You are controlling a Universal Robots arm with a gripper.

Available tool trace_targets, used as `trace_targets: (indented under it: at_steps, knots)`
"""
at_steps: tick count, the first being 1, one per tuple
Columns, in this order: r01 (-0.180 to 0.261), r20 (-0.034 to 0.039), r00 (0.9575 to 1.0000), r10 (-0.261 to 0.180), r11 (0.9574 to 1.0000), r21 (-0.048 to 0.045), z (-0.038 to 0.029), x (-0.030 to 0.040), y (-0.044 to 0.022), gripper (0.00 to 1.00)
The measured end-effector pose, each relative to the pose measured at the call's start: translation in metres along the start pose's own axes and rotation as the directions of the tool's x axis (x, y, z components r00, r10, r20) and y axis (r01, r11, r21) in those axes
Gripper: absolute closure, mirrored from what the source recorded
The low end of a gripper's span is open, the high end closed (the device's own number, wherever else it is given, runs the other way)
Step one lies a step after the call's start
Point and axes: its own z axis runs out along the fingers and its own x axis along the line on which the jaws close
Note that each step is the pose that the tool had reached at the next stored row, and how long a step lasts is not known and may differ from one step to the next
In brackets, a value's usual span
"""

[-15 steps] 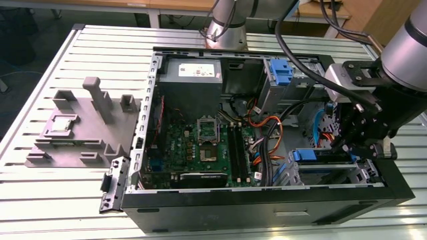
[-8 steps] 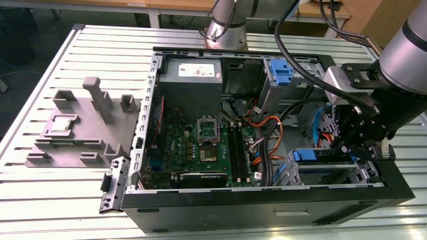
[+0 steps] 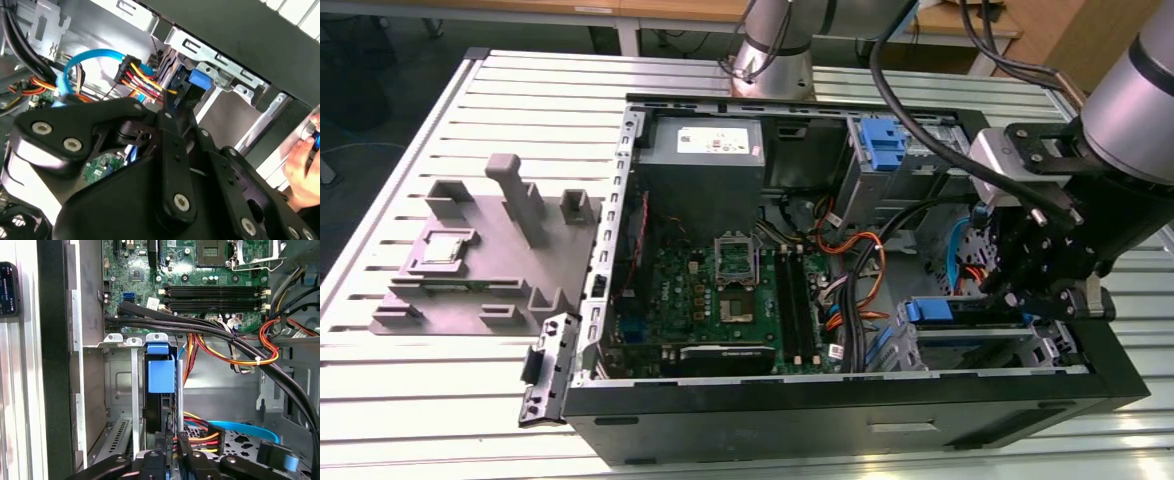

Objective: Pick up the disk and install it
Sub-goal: 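Insert the first disk wire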

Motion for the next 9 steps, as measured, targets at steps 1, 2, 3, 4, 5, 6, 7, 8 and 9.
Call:
trace_targets:
  at_steps: [1, 2, 3, 4, 5, 6, 7, 8, 9]
  knots:
    - [0.000, 0.0002, 1.0000, 0.000, 1.0000, -0.0005, -0.0022, 0.0000, -0.0001, 0.76]
    - [0.000, 0.0001, 1.0000, 0.000, 1.0000, -0.0011, -0.0042, -0.0001, -0.0002, 0.76]
    - [0.000, 0.0002, 1.0000, 0.000, 1.0000, -0.0019, -0.0056, -0.0001, -0.0003, 0.76]
    - [0.000, 0.0001, 1.0000, 0.000, 1.0000, -0.0029, -0.0071, -0.0002, -0.0004, 0.76]
    - [0.000, 0.0002, 1.0000, 0.000, 1.0000, -0.0037, -0.0078, -0.0002, -0.0004, 0.77]
    - [0.000, 0.0003, 1.0000, 0.000, 1.0000, -0.0042, -0.0082, -0.0002, -0.0004, 0.77]
    - [0.000, 0.0001, 1.0000, 0.000, 1.0000, -0.0049, -0.0086, -0.0002, -0.0005, 0.84]
    - [0.000, 0.0002, 1.0000, 0.000, 1.0000, -0.0052, -0.0086, -0.0002, -0.0005, 0.90]
    - [0.000, 0.0002, 1.0000, 0.000, 1.0000, -0.0053, -0.0086, -0.0002, -0.0005, 0.90]
